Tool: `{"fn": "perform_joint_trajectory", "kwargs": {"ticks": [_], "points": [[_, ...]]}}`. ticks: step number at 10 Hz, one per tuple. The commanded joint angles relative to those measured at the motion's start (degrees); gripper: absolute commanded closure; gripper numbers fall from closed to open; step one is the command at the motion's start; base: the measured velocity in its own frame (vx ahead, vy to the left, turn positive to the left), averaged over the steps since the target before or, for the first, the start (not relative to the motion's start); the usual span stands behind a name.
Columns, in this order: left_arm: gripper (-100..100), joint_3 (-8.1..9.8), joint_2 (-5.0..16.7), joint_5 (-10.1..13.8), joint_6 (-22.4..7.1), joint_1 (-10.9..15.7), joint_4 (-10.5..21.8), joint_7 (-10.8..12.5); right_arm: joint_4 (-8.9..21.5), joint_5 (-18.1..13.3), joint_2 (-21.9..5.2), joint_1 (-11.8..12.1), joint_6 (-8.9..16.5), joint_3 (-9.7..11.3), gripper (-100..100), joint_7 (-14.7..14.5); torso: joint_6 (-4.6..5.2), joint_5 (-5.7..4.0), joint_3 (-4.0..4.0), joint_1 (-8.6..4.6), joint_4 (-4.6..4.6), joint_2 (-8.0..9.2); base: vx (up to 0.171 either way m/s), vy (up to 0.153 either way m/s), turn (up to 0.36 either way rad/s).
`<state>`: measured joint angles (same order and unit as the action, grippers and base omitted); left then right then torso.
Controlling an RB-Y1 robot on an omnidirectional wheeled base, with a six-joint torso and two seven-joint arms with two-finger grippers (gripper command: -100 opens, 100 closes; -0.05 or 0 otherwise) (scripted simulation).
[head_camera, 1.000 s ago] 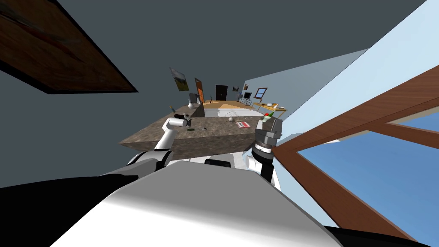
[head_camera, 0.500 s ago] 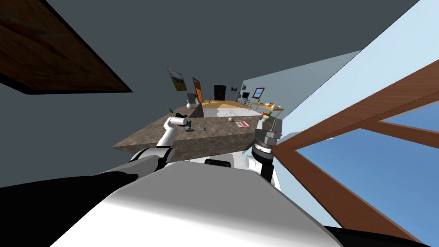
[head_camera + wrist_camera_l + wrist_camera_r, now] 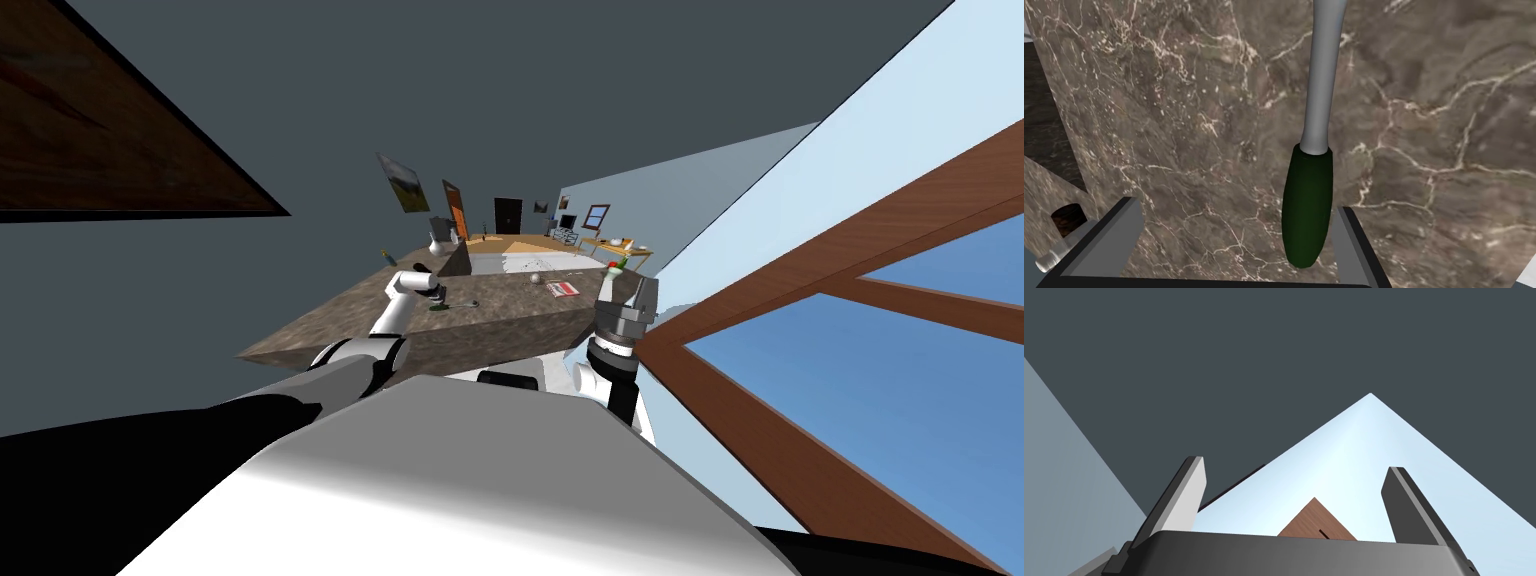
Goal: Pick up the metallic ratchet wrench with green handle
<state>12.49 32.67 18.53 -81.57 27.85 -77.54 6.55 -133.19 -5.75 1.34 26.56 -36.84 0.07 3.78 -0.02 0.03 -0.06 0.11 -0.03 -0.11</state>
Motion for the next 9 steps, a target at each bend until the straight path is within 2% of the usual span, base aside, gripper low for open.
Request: {"fn": "perform_joint_trajectory", "kwargs": {"ticks": [1, 2, 3, 4, 5, 7, 8, 9], "points": [[-100, -0.1, -0.01, 0.17, -2.38, 1.0, 1.9, 0.33, 0.0, 0.0, 0.0, 0.0, 0.0, 0.0, 0, 0.0, 0.0, 0.0, 0.0, 0.0, 0.0, 0.0, 0.021, 0.035, -0.048], [-100, -0.12, 0.01, 0.64, -4.05, 2.32, 4.32, 0.74, 0.0, 0.0, 0.0, 0.0, 0.0, 0.0, 0, 0.0, -0.03, 0.01, 0.0, 0.0, 0.0, 0.0, 0.026, 0.037, -0.096], [-100, -0.12, 0.01, 0.64, -5.09, 2.32, 4.47, 0.74, 0.0, 0.0, 0.0, 0.0, 0.0, 0.0, 0, 0.0, 0.0, 0.0, -0.01, 0.0, 0.0, -0.02, 0.023, 0.033, -0.054], [-100, -0.15, 0.02, 1.07, -7.09, 3.49, 6.92, 1.12, 0.0, 0.0, 0.0, 0.0, 0.0, 0.0, 0, 0.0, -0.03, 0.0, -0.01, -0.01, -0.01, -0.01, 0.026, 0.037, -0.092], [-100, -0.15, 0.02, 1.07, -7.6, 3.49, 6.92, 1.12, 0.0, 0.0, 0.0, 0.0, 0.0, 0.0, 0, 0.0, 0.0, 0.0, -0.01, 0.0, -0.01, -0.02, 0.025, 0.034, -0.048], [-100, -0.24, -0.01, 1.82, -11.41, 5.37, 10.9, 1.78, 0.0, 0.0, 0.0, 0.0, 0.0, 0.0, 0, 0.0, -0.01, 0.0, -0.03, -0.01, -0.01, -0.05, 0.043, 0.041, -0.101], [-100, -0.24, -0.01, 1.82, -11.93, 5.37, 11.32, 1.78, 0.0, 0.0, 0.0, 0.0, 0.0, 0.0, 0, 0.0, 0.0, 0.01, -0.06, 0.02, -0.02, -0.1, 0.031, 0.045, -0.053], [-100, -0.3, -0.08, 2.12, -13.69, 6.04, 13.19, 2.05, 0.0, 0.0, 0.0, 0.01, 0.0, 0.0, 0, 0.0, -0.03, 0.01, -0.04, 0.02, -0.02, -0.06, 0.034, 0.039, -0.056]]}}
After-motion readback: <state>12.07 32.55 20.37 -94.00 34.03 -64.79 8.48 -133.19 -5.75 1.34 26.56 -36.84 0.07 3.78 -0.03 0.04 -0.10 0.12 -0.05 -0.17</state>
